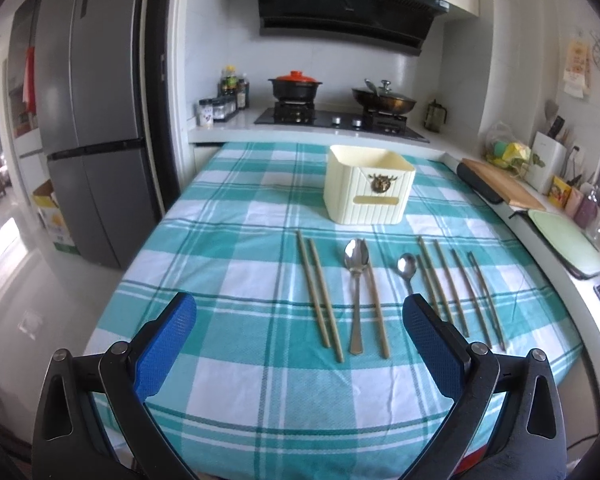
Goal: Organize utensils
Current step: 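Move the left tool toward one wooden chopstick while the right tool approaches another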
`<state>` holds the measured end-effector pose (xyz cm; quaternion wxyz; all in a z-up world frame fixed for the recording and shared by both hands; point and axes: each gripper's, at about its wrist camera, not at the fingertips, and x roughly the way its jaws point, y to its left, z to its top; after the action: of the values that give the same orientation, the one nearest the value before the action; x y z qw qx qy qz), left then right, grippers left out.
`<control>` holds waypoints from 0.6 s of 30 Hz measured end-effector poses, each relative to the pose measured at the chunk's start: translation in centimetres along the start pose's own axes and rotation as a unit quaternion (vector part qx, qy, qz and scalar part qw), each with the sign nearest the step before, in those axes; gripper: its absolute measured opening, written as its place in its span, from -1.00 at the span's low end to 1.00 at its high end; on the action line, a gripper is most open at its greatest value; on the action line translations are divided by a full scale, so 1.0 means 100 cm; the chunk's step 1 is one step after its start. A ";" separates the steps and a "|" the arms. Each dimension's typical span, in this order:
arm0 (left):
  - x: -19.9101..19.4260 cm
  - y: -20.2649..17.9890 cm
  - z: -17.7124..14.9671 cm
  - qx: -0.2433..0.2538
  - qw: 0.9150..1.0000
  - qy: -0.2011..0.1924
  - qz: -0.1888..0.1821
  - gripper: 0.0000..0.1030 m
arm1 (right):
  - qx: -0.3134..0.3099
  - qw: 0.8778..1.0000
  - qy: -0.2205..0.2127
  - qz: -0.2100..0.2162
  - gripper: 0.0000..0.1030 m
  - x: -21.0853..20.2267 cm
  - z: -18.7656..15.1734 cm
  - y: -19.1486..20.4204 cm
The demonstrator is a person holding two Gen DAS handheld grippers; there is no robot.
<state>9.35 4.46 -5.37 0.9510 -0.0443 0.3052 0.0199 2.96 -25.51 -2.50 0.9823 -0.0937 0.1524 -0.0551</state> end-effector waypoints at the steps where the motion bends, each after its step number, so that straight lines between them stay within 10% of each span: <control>1: 0.005 0.002 0.000 -0.003 1.000 0.003 0.010 0.99 | -0.009 1.000 0.000 0.000 0.99 0.004 0.000 0.002; 18: 0.063 0.002 -0.004 0.033 0.995 0.065 0.071 0.99 | -0.017 0.994 0.072 0.076 0.99 0.064 -0.021 0.023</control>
<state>14.22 4.69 -9.43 0.9263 0.0073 0.3692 0.0745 8.51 -24.48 -6.81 0.9684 -0.0940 0.2304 0.0152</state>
